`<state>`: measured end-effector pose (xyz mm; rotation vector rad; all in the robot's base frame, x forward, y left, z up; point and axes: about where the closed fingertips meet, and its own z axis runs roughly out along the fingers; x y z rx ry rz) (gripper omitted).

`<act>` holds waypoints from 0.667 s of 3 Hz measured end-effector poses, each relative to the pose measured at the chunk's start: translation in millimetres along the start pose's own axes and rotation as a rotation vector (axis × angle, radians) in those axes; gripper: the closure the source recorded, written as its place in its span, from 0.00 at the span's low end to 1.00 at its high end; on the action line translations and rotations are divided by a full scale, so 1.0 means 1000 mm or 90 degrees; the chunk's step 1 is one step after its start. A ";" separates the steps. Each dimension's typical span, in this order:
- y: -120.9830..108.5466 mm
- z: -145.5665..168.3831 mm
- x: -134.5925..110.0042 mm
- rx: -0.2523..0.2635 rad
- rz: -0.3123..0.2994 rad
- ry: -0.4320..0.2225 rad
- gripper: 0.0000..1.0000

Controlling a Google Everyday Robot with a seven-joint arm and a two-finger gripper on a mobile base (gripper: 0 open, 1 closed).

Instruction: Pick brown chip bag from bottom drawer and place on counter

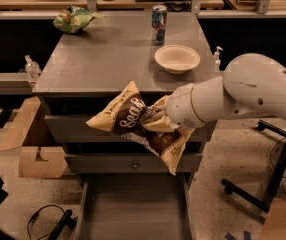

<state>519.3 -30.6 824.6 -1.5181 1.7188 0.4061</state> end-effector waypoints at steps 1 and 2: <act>-0.014 -0.051 -0.036 0.046 0.000 -0.020 1.00; -0.041 -0.125 -0.094 0.109 -0.007 -0.057 1.00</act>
Offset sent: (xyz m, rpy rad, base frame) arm -0.0085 -0.0497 0.2365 0.1362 -0.2188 -0.1407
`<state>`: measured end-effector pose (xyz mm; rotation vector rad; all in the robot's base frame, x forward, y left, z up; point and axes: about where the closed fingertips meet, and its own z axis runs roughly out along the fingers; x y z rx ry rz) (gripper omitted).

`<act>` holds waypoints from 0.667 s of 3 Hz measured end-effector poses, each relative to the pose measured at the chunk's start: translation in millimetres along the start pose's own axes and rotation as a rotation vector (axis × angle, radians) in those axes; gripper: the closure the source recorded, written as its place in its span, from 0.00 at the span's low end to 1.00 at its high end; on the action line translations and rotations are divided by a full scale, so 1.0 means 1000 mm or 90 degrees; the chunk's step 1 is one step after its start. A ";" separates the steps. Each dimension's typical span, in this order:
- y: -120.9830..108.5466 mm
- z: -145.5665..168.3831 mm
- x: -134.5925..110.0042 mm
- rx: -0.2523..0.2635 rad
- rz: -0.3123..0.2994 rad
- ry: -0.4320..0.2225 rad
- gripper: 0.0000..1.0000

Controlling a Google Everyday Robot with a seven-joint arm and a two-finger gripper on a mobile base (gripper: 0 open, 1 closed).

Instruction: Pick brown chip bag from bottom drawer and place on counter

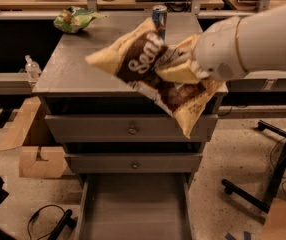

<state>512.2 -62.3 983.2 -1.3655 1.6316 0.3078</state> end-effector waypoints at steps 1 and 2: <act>-0.037 -0.018 -0.052 0.030 -0.029 -0.023 1.00; -0.083 0.002 -0.106 0.069 -0.086 -0.059 1.00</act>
Offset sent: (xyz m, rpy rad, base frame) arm 0.1336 0.0870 0.1705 0.0328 -0.3658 0.0462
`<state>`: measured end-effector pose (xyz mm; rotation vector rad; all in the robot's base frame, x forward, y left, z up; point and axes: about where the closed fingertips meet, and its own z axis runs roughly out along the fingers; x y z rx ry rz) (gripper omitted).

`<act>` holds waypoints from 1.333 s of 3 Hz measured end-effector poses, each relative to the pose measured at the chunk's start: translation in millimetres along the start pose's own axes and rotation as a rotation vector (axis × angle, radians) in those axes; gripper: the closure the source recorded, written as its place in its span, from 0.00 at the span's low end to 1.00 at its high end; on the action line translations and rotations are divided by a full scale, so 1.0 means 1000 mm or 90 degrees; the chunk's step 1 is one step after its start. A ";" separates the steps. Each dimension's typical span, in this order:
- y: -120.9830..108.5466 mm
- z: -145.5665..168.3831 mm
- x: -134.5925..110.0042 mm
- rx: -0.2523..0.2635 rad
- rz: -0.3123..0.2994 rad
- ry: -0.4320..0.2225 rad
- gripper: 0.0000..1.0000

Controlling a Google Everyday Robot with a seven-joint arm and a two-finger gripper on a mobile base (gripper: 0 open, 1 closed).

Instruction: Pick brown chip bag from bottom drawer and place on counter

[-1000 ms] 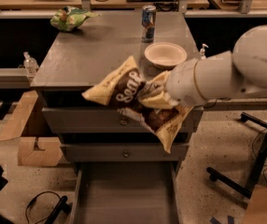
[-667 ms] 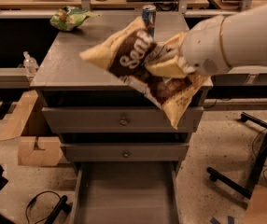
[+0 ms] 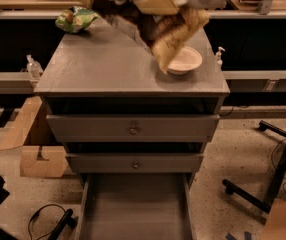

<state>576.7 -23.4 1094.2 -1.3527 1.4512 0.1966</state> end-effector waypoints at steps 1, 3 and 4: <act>-0.059 0.055 -0.028 0.059 -0.032 -0.005 1.00; -0.092 0.103 -0.027 0.081 -0.026 0.014 1.00; -0.106 0.141 -0.020 0.060 -0.035 0.014 1.00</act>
Offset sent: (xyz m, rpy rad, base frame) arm 0.1835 0.0639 0.0231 -0.0128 -0.0985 -0.1703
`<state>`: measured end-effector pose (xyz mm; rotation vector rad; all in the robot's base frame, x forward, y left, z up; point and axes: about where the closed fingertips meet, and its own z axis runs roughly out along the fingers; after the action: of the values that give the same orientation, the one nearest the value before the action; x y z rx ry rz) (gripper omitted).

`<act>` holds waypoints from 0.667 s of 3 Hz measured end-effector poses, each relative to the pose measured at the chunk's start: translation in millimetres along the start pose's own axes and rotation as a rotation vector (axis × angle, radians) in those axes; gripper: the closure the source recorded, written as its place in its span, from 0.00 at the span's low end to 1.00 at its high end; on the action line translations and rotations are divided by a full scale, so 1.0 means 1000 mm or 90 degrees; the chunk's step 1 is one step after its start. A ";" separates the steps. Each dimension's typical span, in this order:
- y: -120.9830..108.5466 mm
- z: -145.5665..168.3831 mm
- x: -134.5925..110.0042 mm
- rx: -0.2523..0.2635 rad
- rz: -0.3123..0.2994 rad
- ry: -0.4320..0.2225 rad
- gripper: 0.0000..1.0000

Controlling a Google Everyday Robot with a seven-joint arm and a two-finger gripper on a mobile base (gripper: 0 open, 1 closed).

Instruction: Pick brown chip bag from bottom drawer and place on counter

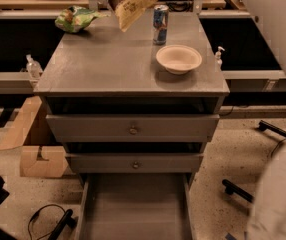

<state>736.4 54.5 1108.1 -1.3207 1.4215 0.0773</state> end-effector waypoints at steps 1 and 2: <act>-0.002 0.047 0.021 -0.045 0.009 0.008 1.00; 0.017 0.084 0.040 -0.126 0.077 0.002 1.00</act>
Offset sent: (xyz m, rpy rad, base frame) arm 0.0754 0.0363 -0.0728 0.0490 0.2910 0.1258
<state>789.2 91.4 1039.3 -1.3934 1.5266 0.3022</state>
